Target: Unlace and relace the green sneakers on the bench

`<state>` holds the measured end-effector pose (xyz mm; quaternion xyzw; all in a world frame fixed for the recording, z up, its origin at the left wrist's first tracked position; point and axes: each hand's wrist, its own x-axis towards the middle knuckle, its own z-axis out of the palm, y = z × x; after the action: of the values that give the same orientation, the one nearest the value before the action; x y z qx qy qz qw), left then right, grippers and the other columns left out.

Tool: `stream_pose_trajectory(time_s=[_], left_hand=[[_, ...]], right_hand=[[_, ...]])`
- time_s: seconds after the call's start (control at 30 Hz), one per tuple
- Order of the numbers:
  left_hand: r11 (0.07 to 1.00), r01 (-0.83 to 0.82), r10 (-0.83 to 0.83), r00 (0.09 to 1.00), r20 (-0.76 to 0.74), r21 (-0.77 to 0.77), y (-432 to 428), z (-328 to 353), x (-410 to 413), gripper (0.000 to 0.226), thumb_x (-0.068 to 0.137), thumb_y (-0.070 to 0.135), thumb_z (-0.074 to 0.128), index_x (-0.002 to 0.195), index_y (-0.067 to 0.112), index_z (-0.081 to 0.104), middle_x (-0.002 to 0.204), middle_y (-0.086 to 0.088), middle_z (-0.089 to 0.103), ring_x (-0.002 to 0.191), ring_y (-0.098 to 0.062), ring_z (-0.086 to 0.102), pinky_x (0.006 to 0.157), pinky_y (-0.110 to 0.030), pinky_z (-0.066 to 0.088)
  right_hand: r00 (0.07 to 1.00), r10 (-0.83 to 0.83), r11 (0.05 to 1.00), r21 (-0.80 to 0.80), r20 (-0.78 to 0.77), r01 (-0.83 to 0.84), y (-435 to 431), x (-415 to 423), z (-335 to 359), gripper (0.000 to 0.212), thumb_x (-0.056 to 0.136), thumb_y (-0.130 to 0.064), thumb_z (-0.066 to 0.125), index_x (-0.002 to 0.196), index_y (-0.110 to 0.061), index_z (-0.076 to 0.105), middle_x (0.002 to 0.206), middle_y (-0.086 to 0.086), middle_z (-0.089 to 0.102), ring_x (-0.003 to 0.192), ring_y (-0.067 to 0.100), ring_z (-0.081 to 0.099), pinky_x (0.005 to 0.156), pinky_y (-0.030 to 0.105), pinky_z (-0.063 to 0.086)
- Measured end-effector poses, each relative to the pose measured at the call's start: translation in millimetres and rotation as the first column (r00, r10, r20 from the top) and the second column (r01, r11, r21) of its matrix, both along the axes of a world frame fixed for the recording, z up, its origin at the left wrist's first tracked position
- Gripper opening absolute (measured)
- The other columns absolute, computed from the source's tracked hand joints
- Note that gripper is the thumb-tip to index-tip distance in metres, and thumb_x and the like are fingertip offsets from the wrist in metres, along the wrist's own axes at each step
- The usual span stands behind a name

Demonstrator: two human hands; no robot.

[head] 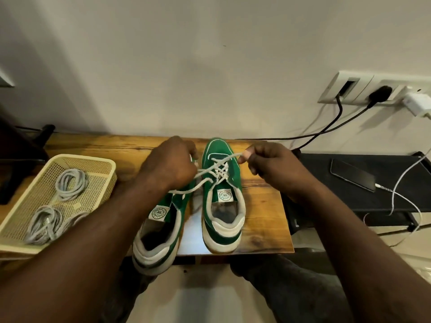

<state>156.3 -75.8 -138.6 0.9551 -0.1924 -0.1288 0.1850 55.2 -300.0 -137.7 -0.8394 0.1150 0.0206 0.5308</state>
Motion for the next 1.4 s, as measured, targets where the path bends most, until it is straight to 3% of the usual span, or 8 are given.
stream_pose_trajectory(time_s=[0.1, 0.17, 0.3, 0.47, 0.6, 0.73, 0.97, 1.4], left_hand=[[0.927, 0.263, -0.277, 0.961, -0.014, -0.268, -17.6, 5.6, -17.5, 0.047, 0.092, 0.024, 0.077, 0.135, 0.037, 0.063, 0.139, 0.011, 0.059, 0.121, -0.011, 0.058, 0.099, -0.035, 0.049], [0.878, 0.253, -0.311, 0.947, -0.082, -0.407, -26.8, 10.3, -25.5, 0.043, 0.095, 0.021, 0.075, 0.135, 0.035, 0.064, 0.123, 0.013, 0.069, 0.103, -0.003, 0.064, 0.085, -0.026, 0.050], [0.939, 0.222, -0.211, 0.975, 0.070, -0.261, -20.1, 8.8, -14.4, 0.012, 0.098, 0.025, 0.072, 0.108, 0.027, 0.078, 0.092, 0.010, 0.076, 0.083, -0.006, 0.068, 0.077, -0.030, 0.054], [0.966, 0.238, -0.235, 0.971, 0.039, -0.099, -10.8, 4.1, -10.9, 0.027, 0.095, 0.033, 0.074, 0.122, 0.030, 0.074, 0.117, 0.007, 0.073, 0.103, -0.015, 0.065, 0.092, -0.038, 0.053], [0.924, 0.279, -0.282, 0.959, 0.027, -0.261, -19.9, 0.9, -23.4, 0.041, 0.092, 0.034, 0.079, 0.131, 0.032, 0.069, 0.122, 0.009, 0.072, 0.109, -0.010, 0.065, 0.094, -0.038, 0.054], [0.947, 0.217, -0.206, 0.976, 0.071, -0.238, -29.6, -4.1, -30.1, 0.009, 0.097, 0.028, 0.072, 0.102, 0.025, 0.079, 0.083, 0.011, 0.071, 0.076, -0.006, 0.064, 0.070, -0.031, 0.053], [0.951, 0.176, -0.191, 0.981, -0.038, -0.254, -29.1, -15.1, -29.8, 0.011, 0.097, 0.028, 0.073, 0.104, 0.028, 0.082, 0.096, 0.012, 0.075, 0.089, -0.007, 0.066, 0.081, -0.028, 0.050], [0.964, 0.077, -0.055, 0.994, 0.092, -0.255, -40.0, -24.7, -53.0, 0.023, 0.080, 0.030, 0.090, 0.089, 0.033, 0.069, 0.073, 0.012, 0.070, 0.069, -0.009, 0.066, 0.066, -0.031, 0.057]], right_hand=[[0.997, 0.045, 0.996, -0.081, -0.059, -0.049, 13.0, 0.5, -6.7, 0.021, 0.105, -0.027, 0.062, 0.093, -0.019, 0.077, 0.070, -0.005, 0.070, 0.061, 0.000, 0.057, 0.068, 0.031, 0.045], [0.998, 0.041, 0.997, -0.068, -0.038, -0.043, 17.3, 2.3, -3.8, 0.023, 0.105, -0.026, 0.063, 0.090, -0.014, 0.076, 0.071, -0.003, 0.072, 0.059, -0.001, 0.057, 0.067, 0.031, 0.045], [0.999, -0.050, 0.995, -0.084, -0.005, 0.049, 10.8, 2.5, 0.3, 0.025, 0.105, -0.031, 0.063, 0.092, -0.015, 0.077, 0.074, 0.000, 0.074, 0.057, 0.007, 0.054, 0.063, 0.032, 0.047], [0.998, -0.005, 0.999, -0.050, -0.063, 0.002, 12.2, -1.0, 3.6, 0.018, 0.107, -0.015, 0.057, 0.108, -0.016, 0.076, 0.087, 0.000, 0.079, 0.070, 0.010, 0.069, 0.066, 0.025, 0.054], [0.999, -0.036, 0.999, 0.020, -0.022, 0.037, 24.0, 0.2, 2.7, 0.006, 0.102, -0.014, 0.067, 0.108, -0.015, 0.064, 0.087, 0.003, 0.080, 0.073, 0.018, 0.077, 0.063, 0.027, 0.058], [0.993, -0.118, 0.974, -0.194, 0.018, 0.119, 21.7, 2.3, -0.5, 0.015, 0.091, -0.028, 0.081, 0.089, -0.018, 0.071, 0.079, -0.001, 0.078, 0.068, 0.012, 0.075, 0.060, 0.025, 0.059], [0.956, 0.089, 0.885, -0.418, -0.279, -0.204, 22.3, -3.3, -13.4, 0.032, 0.078, -0.026, 0.091, 0.103, -0.025, 0.071, 0.097, -0.006, 0.074, 0.086, 0.017, 0.071, 0.082, 0.044, 0.063], [0.874, -0.182, 0.953, 0.138, -0.451, 0.270, 14.9, 1.8, -19.9, 0.012, 0.094, 0.010, 0.063, 0.096, 0.002, 0.071, 0.074, 0.019, 0.075, 0.065, 0.030, 0.075, 0.071, 0.041, 0.066]])
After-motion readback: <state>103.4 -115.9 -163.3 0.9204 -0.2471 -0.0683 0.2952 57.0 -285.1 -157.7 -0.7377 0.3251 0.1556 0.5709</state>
